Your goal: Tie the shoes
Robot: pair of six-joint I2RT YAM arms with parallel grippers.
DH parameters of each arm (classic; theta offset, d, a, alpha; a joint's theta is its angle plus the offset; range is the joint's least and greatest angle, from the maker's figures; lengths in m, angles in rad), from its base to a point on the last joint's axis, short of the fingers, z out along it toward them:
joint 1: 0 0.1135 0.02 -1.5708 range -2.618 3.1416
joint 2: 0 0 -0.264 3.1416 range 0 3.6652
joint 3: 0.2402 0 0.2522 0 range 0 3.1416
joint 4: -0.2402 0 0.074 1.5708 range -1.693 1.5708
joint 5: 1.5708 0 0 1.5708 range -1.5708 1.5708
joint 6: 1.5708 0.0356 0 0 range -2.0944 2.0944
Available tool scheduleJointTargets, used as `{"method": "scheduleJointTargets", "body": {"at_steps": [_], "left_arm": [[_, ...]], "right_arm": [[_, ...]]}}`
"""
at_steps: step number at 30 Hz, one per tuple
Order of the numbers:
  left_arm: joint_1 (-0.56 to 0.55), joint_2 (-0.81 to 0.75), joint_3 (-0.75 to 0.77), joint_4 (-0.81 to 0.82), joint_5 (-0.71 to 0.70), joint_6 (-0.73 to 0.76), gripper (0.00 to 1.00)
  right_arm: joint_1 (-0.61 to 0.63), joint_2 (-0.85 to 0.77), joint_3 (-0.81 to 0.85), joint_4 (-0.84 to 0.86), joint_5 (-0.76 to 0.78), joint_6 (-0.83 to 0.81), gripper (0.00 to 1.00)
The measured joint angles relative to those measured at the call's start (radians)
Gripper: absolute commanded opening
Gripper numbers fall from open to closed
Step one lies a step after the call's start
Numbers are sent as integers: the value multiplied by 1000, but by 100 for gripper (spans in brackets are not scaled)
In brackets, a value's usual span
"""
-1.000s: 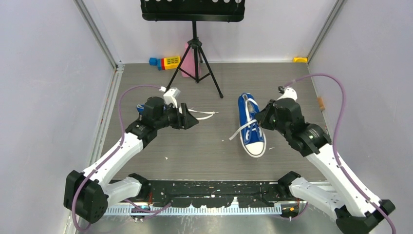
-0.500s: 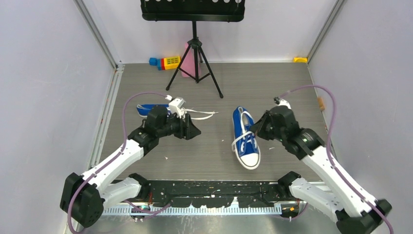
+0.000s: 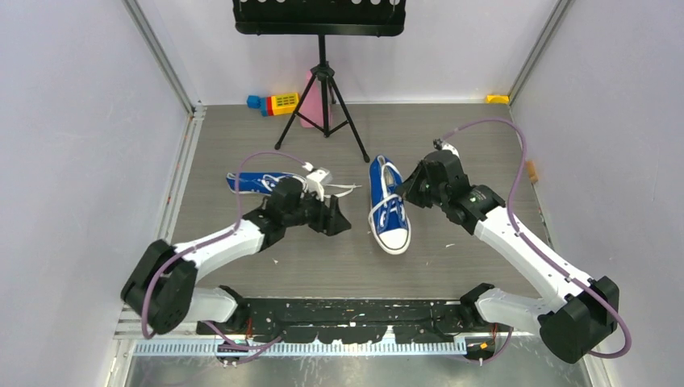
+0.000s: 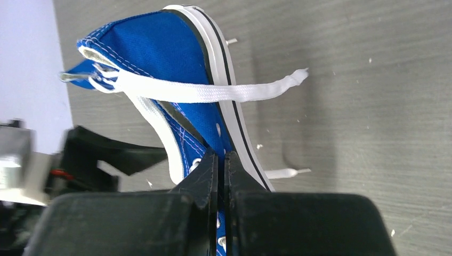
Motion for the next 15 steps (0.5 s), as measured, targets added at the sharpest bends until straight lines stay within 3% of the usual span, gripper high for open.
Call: {"method": "scheduleJointTargets", "body": {"at_steps": [3, 7, 15], "left_arm": [[-68, 106, -1, 138, 0, 11, 74], [-129, 227, -2, 319, 1, 19, 74], [-166, 309, 0, 515, -39, 27, 74]], "right_arm": [[-13, 2, 37, 16, -2, -6, 0], [-27, 2, 74, 11, -14, -11, 0], [-37, -8, 154, -48, -35, -37, 0]]}}
